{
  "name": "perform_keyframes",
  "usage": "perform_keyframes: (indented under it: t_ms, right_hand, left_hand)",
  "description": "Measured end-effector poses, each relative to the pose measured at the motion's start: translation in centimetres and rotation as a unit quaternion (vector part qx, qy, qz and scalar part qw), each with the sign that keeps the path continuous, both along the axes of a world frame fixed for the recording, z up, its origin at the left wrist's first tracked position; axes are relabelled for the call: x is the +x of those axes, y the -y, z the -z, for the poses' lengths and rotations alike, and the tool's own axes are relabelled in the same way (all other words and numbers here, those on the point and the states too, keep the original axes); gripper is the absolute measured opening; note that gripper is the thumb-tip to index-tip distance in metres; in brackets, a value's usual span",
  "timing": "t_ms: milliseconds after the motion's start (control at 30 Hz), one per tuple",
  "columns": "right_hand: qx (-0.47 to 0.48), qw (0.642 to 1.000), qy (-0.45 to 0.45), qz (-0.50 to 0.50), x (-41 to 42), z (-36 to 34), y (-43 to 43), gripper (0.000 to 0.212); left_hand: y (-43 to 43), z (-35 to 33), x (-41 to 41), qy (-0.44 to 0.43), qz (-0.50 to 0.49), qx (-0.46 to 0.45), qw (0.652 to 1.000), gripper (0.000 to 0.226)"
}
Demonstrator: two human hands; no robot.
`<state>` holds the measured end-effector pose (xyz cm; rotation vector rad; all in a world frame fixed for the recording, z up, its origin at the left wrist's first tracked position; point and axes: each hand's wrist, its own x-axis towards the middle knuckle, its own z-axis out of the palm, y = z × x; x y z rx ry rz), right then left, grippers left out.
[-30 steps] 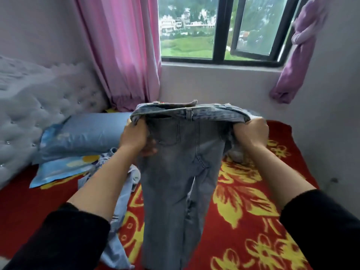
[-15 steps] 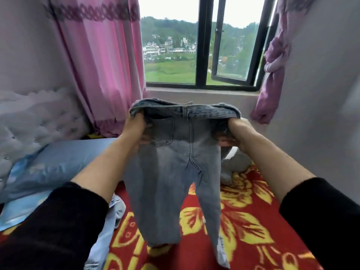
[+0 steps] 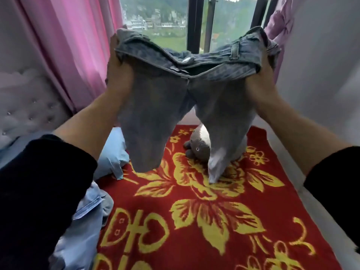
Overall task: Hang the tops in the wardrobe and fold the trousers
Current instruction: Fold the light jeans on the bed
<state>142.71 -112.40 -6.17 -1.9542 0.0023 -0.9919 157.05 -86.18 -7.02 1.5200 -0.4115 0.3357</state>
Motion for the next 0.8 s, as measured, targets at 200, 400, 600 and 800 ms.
perform_keyframes:
  t_ms: [200, 400, 600, 800]
  right_hand:
    - [-0.022, 0.997, -0.068, 0.011, -4.2, 8.0, -1.5, 0.053]
    - [-0.055, 0.957, -0.285, 0.018, -11.0, 21.7, -5.5, 0.044]
    - [-0.230, 0.746, -0.624, -0.021, -16.9, 33.6, -7.9, 0.013]
    - [-0.375, 0.664, -0.639, -0.105, -23.7, 42.3, -10.8, 0.025]
  left_hand:
    - [-2.9, 10.2, -6.2, 0.026, 0.019, -0.018, 0.999, 0.034]
    - [-8.6, 27.2, -14.2, -0.139, -0.005, 0.101, 0.985, 0.027]
    - [-13.8, 37.5, -23.4, -0.326, -0.003, 0.276, 0.904, 0.037]
    - [-19.5, 44.9, -31.7, -0.355, 0.037, 0.507, 0.785, 0.032]
